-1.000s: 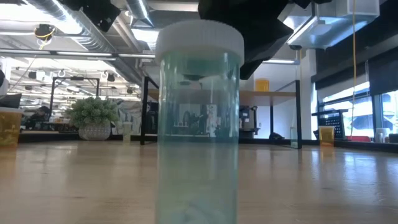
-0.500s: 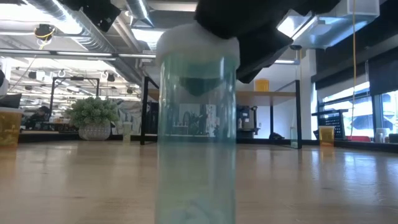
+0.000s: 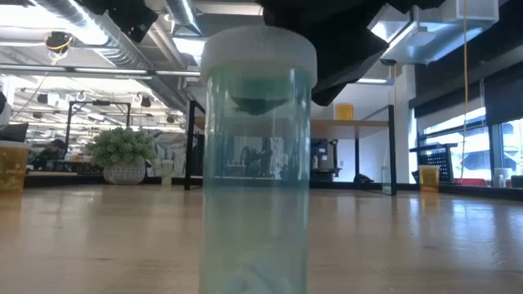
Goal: Pick and place medicine bottles onto shelf by color
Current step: Put the bottom blue pill bottle on the shelf aligned with the other blue pill bottle
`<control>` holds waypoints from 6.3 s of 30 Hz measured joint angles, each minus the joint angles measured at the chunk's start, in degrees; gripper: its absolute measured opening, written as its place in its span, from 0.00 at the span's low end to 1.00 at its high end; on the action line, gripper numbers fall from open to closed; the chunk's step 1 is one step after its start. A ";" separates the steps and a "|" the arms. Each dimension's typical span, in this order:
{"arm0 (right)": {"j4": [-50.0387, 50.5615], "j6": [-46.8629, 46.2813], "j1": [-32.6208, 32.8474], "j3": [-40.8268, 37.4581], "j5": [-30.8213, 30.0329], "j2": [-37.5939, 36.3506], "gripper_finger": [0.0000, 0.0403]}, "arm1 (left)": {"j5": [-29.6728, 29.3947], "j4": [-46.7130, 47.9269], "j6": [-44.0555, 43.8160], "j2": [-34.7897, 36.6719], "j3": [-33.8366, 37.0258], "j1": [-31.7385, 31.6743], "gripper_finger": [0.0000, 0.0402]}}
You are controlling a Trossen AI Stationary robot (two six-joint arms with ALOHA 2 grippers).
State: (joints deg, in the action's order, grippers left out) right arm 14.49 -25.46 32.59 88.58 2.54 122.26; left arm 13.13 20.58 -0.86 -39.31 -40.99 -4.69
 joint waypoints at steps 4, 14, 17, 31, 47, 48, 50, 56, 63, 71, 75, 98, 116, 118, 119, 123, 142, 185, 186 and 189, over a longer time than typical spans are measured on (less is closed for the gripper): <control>0.32 0.23 0.21 0.00 -0.35 0.02 0.40 | 0.00 0.01 0.00 0.00 0.00 0.00 0.35; 0.60 0.16 0.19 0.00 -2.20 0.02 0.40 | 0.00 0.02 0.00 0.00 0.00 0.00 0.35; 0.60 0.22 0.19 0.00 -2.20 0.02 0.40 | 0.00 0.02 0.00 0.00 0.00 -0.02 0.35; 0.60 0.27 0.21 0.00 -2.00 0.04 0.40 | 10.37 0.01 -0.24 0.00 0.00 -0.02 0.35; 0.56 1.86 0.72 0.00 -1.96 0.07 0.40 | 9.90 0.00 -0.04 0.00 0.00 -0.02 0.35; 0.56 2.24 0.79 0.00 -1.92 0.07 0.40 | 9.90 0.02 -0.02 0.00 0.00 -0.02 0.35; 0.56 2.64 0.89 0.00 -1.88 0.07 0.40 | 9.90 0.01 -0.02 0.01 0.00 -0.02 0.35; 0.56 2.65 0.85 0.00 -1.99 0.07 0.40 | 9.88 0.00 -0.02 0.00 0.00 -0.02 0.35; 0.56 2.63 0.84 0.00 -2.05 0.07 0.40 | 9.88 0.02 -0.02 0.00 0.00 -0.02 0.35; 0.56 3.40 0.84 0.00 -2.06 0.07 0.40 | 9.87 0.00 -0.02 0.00 0.00 -0.02 0.35; 0.56 3.53 0.84 0.00 -2.07 0.07 0.40 | 9.87 0.00 0.00 0.00 0.00 -0.02 0.35; -3.71 3.20 0.87 0.00 -3.97 2.14 0.40 | 9.86 -0.02 -0.04 0.02 0.00 -0.02 0.35; -3.88 0.22 0.87 0.00 -3.99 2.14 0.30 | 9.88 0.00 -0.04 0.02 0.00 -0.02 0.35; -3.89 0.01 0.87 0.00 -3.97 2.14 0.31 | 10.01 0.00 -0.04 0.02 0.00 -0.02 0.35; -3.90 0.01 0.87 0.00 -3.99 2.14 0.31 | 10.30 -0.01 -0.04 0.02 0.00 -0.02 0.35; -3.96 -0.67 0.62 0.00 -4.00 2.14 0.30 | 10.45 -0.02 -0.04 0.02 0.00 -0.02 0.35; 6.88 -2.59 -2.75 8.02 -4.01 2.08 0.30 | 10.56 -0.01 -0.13 0.02 0.00 -0.02 0.35; 52.98 6.20 -25.15 43.71 -11.17 2.05 0.30 | -0.75 1.30 1.51 5.20 0.00 -0.02 0.35; 53.78 6.20 -25.88 44.31 -11.14 2.05 0.30 | -1.59 1.29 1.51 5.20 0.00 -0.02 0.35; 55.97 6.20 -28.08 46.46 -11.07 2.05 0.30 | -4.00 1.29 1.55 5.18 0.00 -0.02 0.35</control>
State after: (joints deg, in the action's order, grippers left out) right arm 70.46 -19.27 4.50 135.04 -8.54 124.31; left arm 9.12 21.87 0.69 -34.13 -40.99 -4.71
